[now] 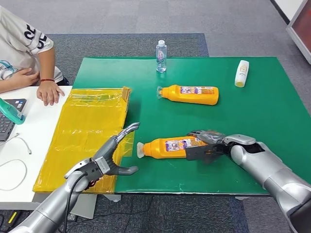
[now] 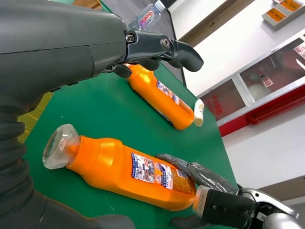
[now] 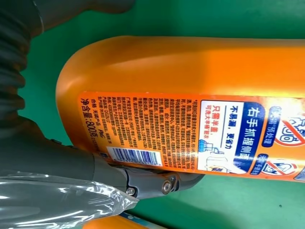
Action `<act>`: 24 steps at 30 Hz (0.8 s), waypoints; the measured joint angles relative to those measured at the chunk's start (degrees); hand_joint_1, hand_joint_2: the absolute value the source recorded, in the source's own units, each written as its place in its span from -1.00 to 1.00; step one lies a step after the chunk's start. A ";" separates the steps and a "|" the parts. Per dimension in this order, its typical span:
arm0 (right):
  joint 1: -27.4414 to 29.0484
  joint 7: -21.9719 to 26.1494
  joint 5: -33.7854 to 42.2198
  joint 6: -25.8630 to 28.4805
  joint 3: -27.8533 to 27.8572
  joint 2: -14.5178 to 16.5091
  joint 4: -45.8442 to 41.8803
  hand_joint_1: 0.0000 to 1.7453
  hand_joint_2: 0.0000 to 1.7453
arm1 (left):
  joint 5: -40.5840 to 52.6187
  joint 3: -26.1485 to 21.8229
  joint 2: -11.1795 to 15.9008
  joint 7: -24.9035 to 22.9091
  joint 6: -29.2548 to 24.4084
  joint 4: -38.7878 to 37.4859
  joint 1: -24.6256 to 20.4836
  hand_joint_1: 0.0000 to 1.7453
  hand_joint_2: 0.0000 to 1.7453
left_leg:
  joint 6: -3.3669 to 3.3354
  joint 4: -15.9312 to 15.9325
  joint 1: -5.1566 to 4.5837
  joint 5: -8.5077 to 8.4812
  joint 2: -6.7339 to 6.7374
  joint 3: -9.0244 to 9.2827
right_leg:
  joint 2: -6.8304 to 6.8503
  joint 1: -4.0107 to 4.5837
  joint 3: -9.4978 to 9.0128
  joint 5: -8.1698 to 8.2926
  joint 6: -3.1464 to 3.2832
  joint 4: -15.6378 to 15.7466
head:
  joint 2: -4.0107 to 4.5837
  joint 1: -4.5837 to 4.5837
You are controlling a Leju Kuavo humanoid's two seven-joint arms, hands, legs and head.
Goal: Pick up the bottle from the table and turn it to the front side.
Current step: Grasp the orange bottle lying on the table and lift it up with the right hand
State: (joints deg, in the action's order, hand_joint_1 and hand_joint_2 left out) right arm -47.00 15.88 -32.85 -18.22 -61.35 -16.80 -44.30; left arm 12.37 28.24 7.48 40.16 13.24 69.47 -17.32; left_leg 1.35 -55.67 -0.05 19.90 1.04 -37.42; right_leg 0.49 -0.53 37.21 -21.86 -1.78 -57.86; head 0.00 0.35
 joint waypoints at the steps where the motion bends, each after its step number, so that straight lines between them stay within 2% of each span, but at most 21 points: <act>1: 0.00 0.03 0.03 0.01 -0.02 -0.01 0.00 -1.00 1.00 | -0.04 0.02 0.00 -0.01 0.01 -0.01 -0.02 -1.00 1.00 | 0.00 0.00 0.00 0.00 0.00 0.00 | 0.00 0.00 0.00 0.00 0.00 0.00 | 0.00 0.00; 24: 1.75 0.68 1.58 2.19 0.02 -0.50 0.00 -1.00 1.00 | -0.37 0.87 -0.74 0.01 0.16 -1.26 -0.57 -1.00 1.00 | 0.00 0.00 0.00 0.00 0.01 0.04 | -0.02 0.00 -0.02 0.00 0.00 0.01 | 0.00 0.00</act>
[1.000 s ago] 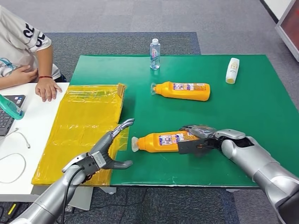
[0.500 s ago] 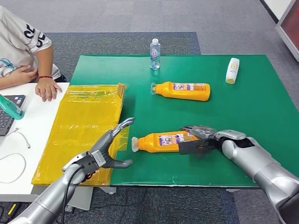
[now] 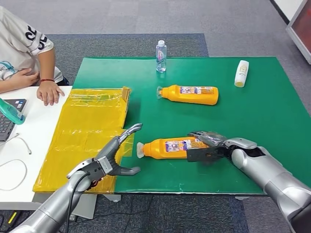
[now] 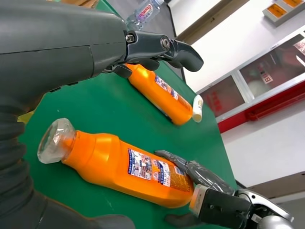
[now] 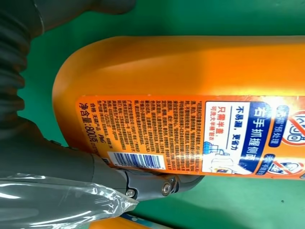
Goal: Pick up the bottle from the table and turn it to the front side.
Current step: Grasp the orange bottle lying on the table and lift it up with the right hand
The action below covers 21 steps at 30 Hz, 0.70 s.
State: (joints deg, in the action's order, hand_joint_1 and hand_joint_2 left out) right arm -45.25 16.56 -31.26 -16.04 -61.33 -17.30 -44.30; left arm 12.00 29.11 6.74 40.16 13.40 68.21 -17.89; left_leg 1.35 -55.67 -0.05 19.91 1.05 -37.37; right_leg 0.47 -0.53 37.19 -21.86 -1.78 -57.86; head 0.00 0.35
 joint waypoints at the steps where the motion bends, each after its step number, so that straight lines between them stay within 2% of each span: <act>1: 0.03 0.07 0.11 0.02 0.02 -0.02 -0.01 -1.00 1.00 | 0.00 0.03 -0.05 0.00 0.00 -0.09 -0.03 -1.00 1.00 | 0.00 0.00 0.00 0.00 0.00 0.00 | 0.00 0.00 0.00 0.00 0.00 0.00 | 0.00 0.00; 21: 0.80 0.54 1.89 -1.12 0.44 -0.31 -2.04 -1.00 1.00 | -0.20 1.02 -0.31 0.01 0.25 -1.54 -0.44 -1.00 1.00 | 0.00 0.00 0.00 0.00 0.01 0.01 | -0.01 0.00 -0.01 0.00 0.00 0.00 | 0.00 0.00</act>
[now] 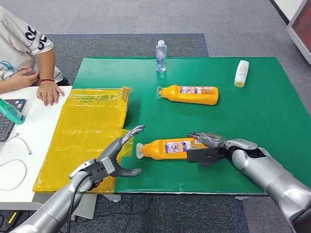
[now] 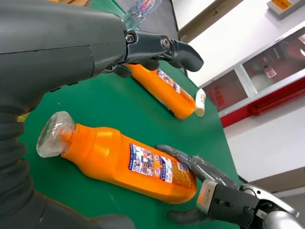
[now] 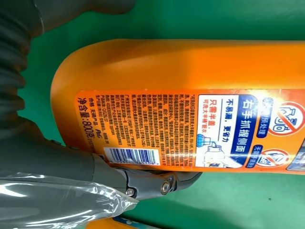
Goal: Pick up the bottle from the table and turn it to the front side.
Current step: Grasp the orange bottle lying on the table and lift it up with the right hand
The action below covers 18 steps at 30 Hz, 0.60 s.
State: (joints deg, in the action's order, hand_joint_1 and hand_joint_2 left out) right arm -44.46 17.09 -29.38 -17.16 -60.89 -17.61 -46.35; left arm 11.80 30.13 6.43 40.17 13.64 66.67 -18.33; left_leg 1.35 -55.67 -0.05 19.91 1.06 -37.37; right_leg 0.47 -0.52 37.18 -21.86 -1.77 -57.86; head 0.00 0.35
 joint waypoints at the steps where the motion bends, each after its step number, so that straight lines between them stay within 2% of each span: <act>1: 0.04 0.00 0.10 0.00 0.01 0.01 -0.04 -1.00 1.00 | -0.02 0.05 -0.05 0.00 0.02 -0.08 -0.01 -1.00 1.00 | 0.00 0.00 0.00 0.00 0.00 0.00 | 0.00 0.00 0.00 0.00 0.00 0.00 | 0.00 0.00; 18: 0.58 0.09 1.28 -0.27 0.01 1.12 -0.58 -1.00 1.00 | -0.54 0.86 -0.39 0.01 0.03 -0.46 -0.02 -1.00 1.00 | 0.00 0.00 0.00 0.00 0.00 0.01 | -0.01 0.01 -0.02 0.00 0.00 0.00 | 0.00 0.00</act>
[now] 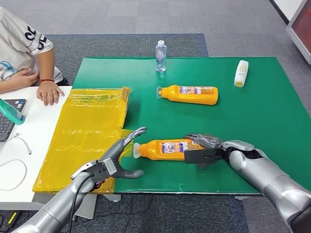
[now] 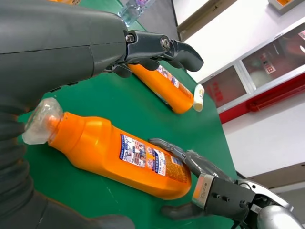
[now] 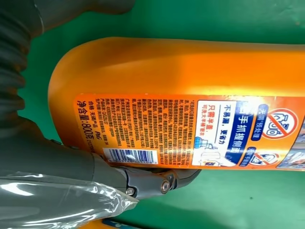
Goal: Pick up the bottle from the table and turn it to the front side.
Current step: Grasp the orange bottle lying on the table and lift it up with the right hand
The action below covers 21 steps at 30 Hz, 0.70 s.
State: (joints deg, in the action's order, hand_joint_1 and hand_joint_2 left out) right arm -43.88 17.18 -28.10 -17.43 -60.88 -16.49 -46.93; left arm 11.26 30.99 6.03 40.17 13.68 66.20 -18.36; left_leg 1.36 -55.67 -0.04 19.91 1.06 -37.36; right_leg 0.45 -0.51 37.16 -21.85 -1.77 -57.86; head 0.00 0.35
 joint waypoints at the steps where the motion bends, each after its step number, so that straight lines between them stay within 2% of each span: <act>1: 0.02 -0.01 0.01 -0.01 -0.01 0.14 0.00 -1.00 1.00 | -0.02 0.02 0.00 0.00 -0.03 0.00 0.00 -1.00 1.00 | 0.00 0.00 0.00 0.00 0.00 0.00 | 0.00 0.00 0.00 0.00 0.00 0.00 | 0.00 0.00; 16: 0.28 -0.11 0.15 0.34 -0.01 1.55 0.13 -1.00 1.00 | -0.23 0.09 0.01 0.00 -0.30 -0.04 0.01 -1.00 1.00 | 0.00 0.00 0.00 0.00 0.00 0.00 | 0.00 0.00 0.00 0.01 0.01 0.00 | 0.00 0.00; 18: 0.35 -0.13 0.26 0.46 -0.01 1.76 0.18 -0.77 1.00 | -0.24 0.09 0.02 0.00 -0.32 -0.11 0.00 -1.00 1.00 | 0.00 0.00 0.00 0.00 0.00 0.00 | 0.00 0.00 0.00 0.01 0.01 0.00 | 0.00 0.00; 20: 0.45 -0.15 0.40 0.67 -0.01 1.94 0.26 0.23 1.00 | -0.24 0.09 0.02 0.00 -0.37 -0.20 0.00 -1.00 1.00 | 0.00 0.00 0.00 0.00 0.00 0.01 | 0.00 0.00 0.00 0.01 0.01 0.00 | 0.00 0.00; 21: 0.52 -0.15 0.52 0.84 0.01 2.05 0.31 0.62 1.00 | -0.24 0.09 0.02 0.00 -0.40 -0.25 0.00 -1.00 1.00 | 0.00 0.00 0.00 0.00 0.00 0.01 | 0.00 0.00 0.00 0.01 0.01 0.00 | 0.00 0.00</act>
State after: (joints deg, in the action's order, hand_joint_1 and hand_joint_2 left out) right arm -43.36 17.03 -27.57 -16.58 -60.88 -14.44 -46.62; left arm 11.02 31.08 6.05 40.17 13.27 65.96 -18.35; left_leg 1.36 -55.67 -0.04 19.90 1.06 -37.35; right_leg 0.45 -0.51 37.16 -21.85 -1.76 -57.86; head 0.00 0.35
